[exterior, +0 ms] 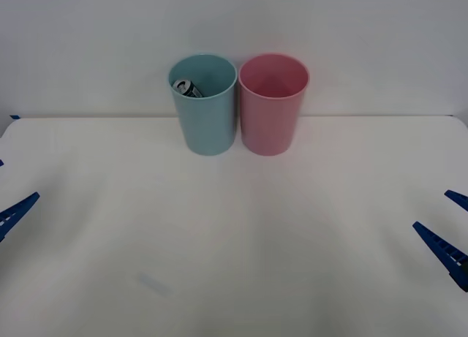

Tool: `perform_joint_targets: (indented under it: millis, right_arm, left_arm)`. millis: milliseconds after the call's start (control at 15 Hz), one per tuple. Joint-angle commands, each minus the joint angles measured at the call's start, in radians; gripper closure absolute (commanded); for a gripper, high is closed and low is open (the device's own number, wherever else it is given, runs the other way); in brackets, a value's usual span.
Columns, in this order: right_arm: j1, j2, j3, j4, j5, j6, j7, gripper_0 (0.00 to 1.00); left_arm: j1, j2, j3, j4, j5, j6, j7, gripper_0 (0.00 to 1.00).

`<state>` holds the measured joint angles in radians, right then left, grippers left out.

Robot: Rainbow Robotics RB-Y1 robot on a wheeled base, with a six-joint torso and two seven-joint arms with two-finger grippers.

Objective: Grasp the object on the table and drop it into the matching bin: aluminum can to the light blue bin, PET bottle to the pink bin.

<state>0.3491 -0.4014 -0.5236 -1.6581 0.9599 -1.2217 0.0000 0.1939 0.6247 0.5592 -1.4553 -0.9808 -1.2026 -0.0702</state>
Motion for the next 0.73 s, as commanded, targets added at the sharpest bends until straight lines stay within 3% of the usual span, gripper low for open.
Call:
perform_joint_targets:
  millis: [67,733]
  right_arm:
    - [0.0,0.0,0.0,0.0,0.0,0.0,0.0,0.0]
    - [0.0,0.0,0.0,0.0,0.0,0.0,0.0,0.0]
  left_arm:
    - [0.047,0.007,0.01,0.0,0.022,-0.014,-0.011,0.0]
    - [0.058,0.01,-0.007,-0.002,0.027,-0.018,-0.005,0.0]
